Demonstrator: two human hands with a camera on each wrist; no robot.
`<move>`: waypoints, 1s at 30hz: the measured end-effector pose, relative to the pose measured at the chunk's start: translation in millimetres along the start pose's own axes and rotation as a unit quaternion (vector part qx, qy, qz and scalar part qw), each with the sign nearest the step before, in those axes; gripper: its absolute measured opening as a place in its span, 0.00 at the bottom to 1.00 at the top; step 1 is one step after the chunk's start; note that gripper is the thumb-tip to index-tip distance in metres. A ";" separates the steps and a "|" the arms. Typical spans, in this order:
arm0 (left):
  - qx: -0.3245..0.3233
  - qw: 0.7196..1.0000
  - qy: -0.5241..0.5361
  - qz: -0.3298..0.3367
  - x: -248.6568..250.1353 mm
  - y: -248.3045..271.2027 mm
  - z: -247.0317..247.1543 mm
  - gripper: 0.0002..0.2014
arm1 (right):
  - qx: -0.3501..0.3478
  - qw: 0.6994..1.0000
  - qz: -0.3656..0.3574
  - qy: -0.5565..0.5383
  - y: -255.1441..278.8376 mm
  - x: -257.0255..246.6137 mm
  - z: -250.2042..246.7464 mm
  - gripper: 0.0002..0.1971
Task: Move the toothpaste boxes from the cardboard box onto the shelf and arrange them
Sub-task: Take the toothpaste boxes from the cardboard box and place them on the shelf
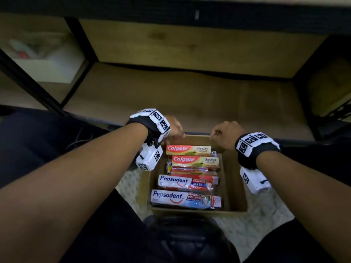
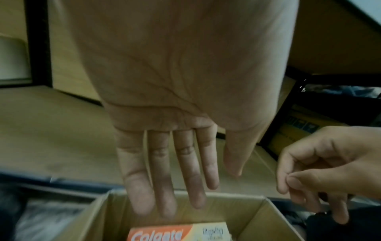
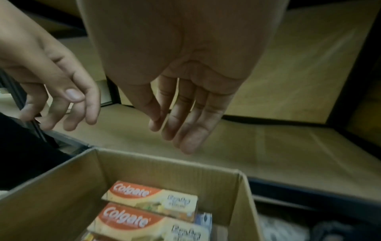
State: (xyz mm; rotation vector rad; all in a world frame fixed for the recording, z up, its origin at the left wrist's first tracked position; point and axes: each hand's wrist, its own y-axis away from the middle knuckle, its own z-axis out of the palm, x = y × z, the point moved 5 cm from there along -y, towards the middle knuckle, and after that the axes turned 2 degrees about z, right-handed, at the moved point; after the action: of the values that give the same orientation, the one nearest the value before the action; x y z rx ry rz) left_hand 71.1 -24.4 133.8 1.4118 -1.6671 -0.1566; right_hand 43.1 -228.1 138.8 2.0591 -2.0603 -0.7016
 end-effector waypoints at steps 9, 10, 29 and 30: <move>-0.104 0.992 -0.067 -0.022 -58.3 -39.7 82.1 0.10 | -0.053 0.985 0.095 -0.133 -30.5 41.5 116.8 0.05; -0.111 0.990 -0.086 -0.021 -66.5 -44.5 88.1 0.11 | -0.056 0.984 0.099 -0.141 -32.4 45.4 128.0 0.05; -0.230 0.967 -0.106 -0.035 -109.3 -65.5 137.7 0.25 | -0.062 0.980 0.103 -0.160 -44.4 71.4 179.9 0.29; -0.234 0.966 -0.103 -0.037 -109.0 -65.5 137.8 0.25 | -0.059 0.980 0.106 -0.159 -44.5 71.4 180.1 0.30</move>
State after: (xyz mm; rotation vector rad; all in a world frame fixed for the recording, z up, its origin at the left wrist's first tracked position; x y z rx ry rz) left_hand 14.3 -16.0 -44.6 1.1224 -1.6049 -0.7126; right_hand 4.3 -255.7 -54.2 1.7217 -2.2932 -1.1431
